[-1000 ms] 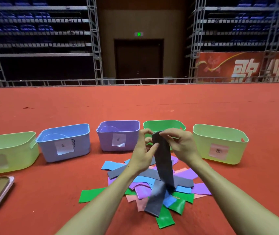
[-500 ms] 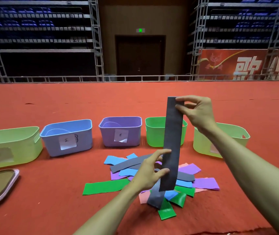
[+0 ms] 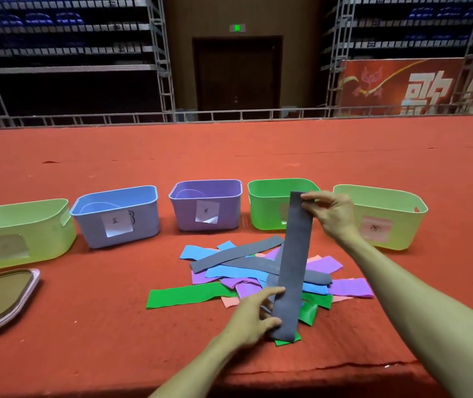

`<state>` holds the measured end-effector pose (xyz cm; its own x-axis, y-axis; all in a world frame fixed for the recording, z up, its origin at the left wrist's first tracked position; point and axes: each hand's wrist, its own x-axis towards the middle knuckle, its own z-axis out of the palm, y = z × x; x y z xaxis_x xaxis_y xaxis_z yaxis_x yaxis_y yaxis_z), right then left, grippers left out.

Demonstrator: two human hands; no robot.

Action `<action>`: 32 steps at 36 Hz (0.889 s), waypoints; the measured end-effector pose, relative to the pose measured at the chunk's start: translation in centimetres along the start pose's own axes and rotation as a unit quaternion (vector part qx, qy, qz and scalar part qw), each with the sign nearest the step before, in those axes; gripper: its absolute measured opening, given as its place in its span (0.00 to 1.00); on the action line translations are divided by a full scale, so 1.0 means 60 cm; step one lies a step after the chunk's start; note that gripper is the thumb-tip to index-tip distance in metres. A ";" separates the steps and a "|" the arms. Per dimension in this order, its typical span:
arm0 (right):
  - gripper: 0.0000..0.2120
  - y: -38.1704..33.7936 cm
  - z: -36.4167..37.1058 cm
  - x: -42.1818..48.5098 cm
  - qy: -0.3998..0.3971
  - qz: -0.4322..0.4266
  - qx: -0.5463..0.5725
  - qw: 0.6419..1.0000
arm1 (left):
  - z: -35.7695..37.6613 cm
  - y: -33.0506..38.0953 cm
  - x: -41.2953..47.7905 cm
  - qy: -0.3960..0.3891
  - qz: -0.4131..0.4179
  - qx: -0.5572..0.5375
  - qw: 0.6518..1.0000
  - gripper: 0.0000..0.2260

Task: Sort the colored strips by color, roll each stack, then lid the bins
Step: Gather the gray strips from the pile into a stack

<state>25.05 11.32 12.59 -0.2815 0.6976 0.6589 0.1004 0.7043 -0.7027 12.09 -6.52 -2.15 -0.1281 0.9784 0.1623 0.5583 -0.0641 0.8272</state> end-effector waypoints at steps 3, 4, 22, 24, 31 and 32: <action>0.11 0.029 0.011 -0.023 0.004 0.016 -0.011 1.000 | 0.009 -0.014 -0.005 -0.001 -0.011 0.022 1.000 0.26; 0.11 0.037 0.013 -0.026 0.001 0.023 -0.013 1.000 | 0.009 -0.016 -0.006 0.000 -0.008 0.028 1.000 0.25; 0.09 0.101 0.060 -0.054 -0.052 0.023 -0.028 0.998 | -0.186 -0.105 0.083 0.193 -0.194 0.127 0.954 0.11; 0.10 0.108 0.068 -0.057 -0.064 0.020 -0.029 0.997 | -0.206 -0.127 0.093 0.198 -0.221 0.170 0.940 0.12; 0.11 0.126 0.086 -0.060 -0.090 0.008 -0.041 0.995 | -0.219 -0.157 0.114 0.151 -0.267 0.276 0.911 0.11; 0.11 0.128 0.088 -0.060 -0.092 0.009 -0.040 0.995 | -0.216 -0.159 0.115 0.147 -0.266 0.280 0.910 0.10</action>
<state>21.82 13.53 3.41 -0.4479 0.6800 0.5805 0.1806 0.7047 -0.6862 -4.75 -1.69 -1.91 -0.6710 0.7410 0.0245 0.6731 0.5949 0.4393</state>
